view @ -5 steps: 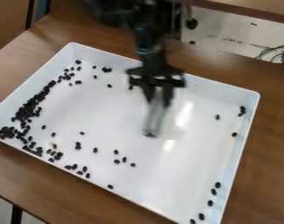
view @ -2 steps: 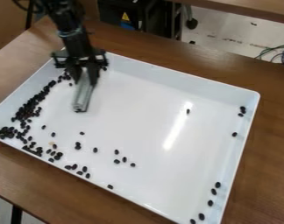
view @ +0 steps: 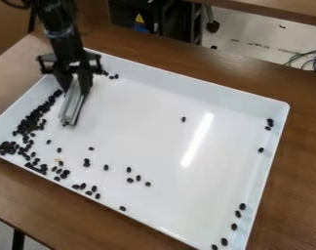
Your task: Sweep into pile
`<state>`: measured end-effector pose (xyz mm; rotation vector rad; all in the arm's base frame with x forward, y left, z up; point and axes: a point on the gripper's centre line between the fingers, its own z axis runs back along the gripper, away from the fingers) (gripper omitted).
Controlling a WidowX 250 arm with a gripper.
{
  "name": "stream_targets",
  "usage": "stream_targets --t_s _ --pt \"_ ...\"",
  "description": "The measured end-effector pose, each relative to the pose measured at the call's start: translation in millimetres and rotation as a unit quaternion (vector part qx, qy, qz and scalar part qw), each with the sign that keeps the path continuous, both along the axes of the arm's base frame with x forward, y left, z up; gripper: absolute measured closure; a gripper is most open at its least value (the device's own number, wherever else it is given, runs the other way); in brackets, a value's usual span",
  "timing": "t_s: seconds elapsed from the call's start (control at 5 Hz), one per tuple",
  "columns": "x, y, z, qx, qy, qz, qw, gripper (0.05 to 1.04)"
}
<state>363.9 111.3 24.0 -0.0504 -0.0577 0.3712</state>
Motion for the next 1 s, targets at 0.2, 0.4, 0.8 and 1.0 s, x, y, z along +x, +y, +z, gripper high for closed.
stream_targets --t_s 0.2,0.4,0.8,1.0 --pt "0 -33 22.3 -0.021 -0.027 -0.017 0.9993 0.728" --pt "-15 -88 31.8 -0.049 -0.035 -0.053 0.9968 0.728" --pt "-53 -178 13.7 -0.066 -0.009 -0.121 0.9904 0.728" --pt "-70 -233 9.9 -0.058 -0.008 -0.165 0.9845 0.728"
